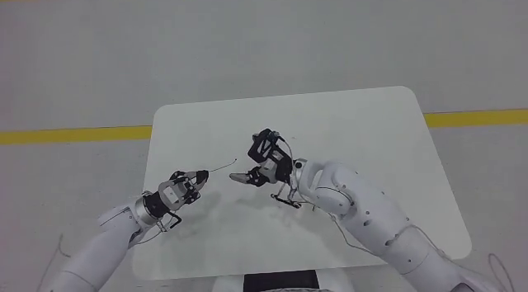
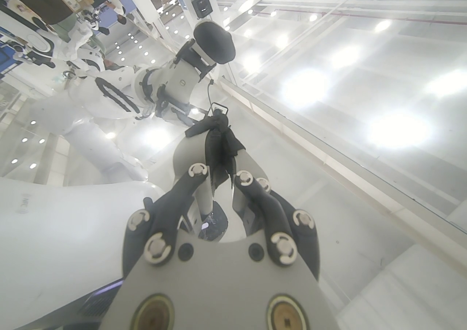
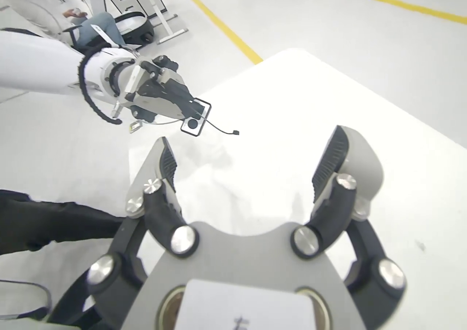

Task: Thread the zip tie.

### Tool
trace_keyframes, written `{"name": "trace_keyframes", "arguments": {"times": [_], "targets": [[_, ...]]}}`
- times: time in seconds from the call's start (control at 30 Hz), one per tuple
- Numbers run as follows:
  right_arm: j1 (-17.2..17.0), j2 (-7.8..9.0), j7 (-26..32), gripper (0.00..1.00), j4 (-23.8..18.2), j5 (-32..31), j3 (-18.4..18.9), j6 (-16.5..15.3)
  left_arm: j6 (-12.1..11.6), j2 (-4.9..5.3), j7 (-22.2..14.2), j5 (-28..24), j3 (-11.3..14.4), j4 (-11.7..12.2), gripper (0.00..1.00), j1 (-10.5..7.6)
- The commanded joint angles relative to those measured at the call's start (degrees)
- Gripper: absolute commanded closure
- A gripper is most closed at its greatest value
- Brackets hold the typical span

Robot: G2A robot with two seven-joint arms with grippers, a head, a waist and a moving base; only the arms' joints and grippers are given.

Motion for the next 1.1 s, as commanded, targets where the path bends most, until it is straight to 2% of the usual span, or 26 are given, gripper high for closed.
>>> {"name": "trace_keyframes", "arguments": {"times": [0.0, 0.2, 0.33, 0.47, 0.7, 0.87, 0.9, 0.93, 0.97, 1.07], "targets": [[0.4, 0.35, -3.3, 0.0, 0.5, -4.4, -1.1, 0.0, 0.0, 0.0, 0.0, 0.0, 0.0, 0.0, 1.0, 0.0], [3.9, 2.1, -15.1, 0.0, 4.1, -13.0, -7.8, 0.0, 0.0, 0.0, 0.0, 0.0, 0.0, 0.0, 1.0, 0.0], [7.0, 3.23, -19.5, 0.0, 7.1, -16.0, -11.3, 0.0, 0.0, 0.0, 0.0, 0.0, 0.0, 0.0, 1.0, 0.0], [9.0, 4.04, -25.0, 0.0, 8.9, -18.1, -13.0, 0.0, 0.0, 0.0, 0.0, 0.0, 0.0, 0.0, 1.0, 0.0], [9.1, 4.1, -25.3, 0.0, 9.1, -18.1, -13.1, 0.0, 0.0, 0.0, 0.0, 0.0, 0.0, 0.0, 1.0, 0.0], [9.2, 3.85, -25.7, 0.0, 8.6, -23.1, -13.1, 0.6, 0.0, 0.0, 0.0, 0.0, 0.0, 0.0, 1.0, 0.0], [9.3, 3.74, -26.5, 0.05, 8.8, -23.8, -13.0, 0.5, 0.0, 0.0, 0.0, 0.0, 0.0, 0.0, 1.0, 0.0], [9.5, 3.66, -26.9, 0.29, 9.1, -24.6, -13.0, 0.5, 0.0, 0.0, 0.0, 0.0, 0.0, 0.0, 1.0, 0.0], [9.6, 3.59, -27.2, 0.57, 9.2, -25.4, -13.0, 0.2, 0.0, 0.0, 0.0, 0.0, 0.0, 0.0, 1.0, 0.0], [10.0, 3.31, -28.0, 0.73, 9.7, -27.8, -13.1, 0.1, 0.0, 0.0, 0.0, 0.0, 0.0, 0.0, 1.0, 0.0]]}}
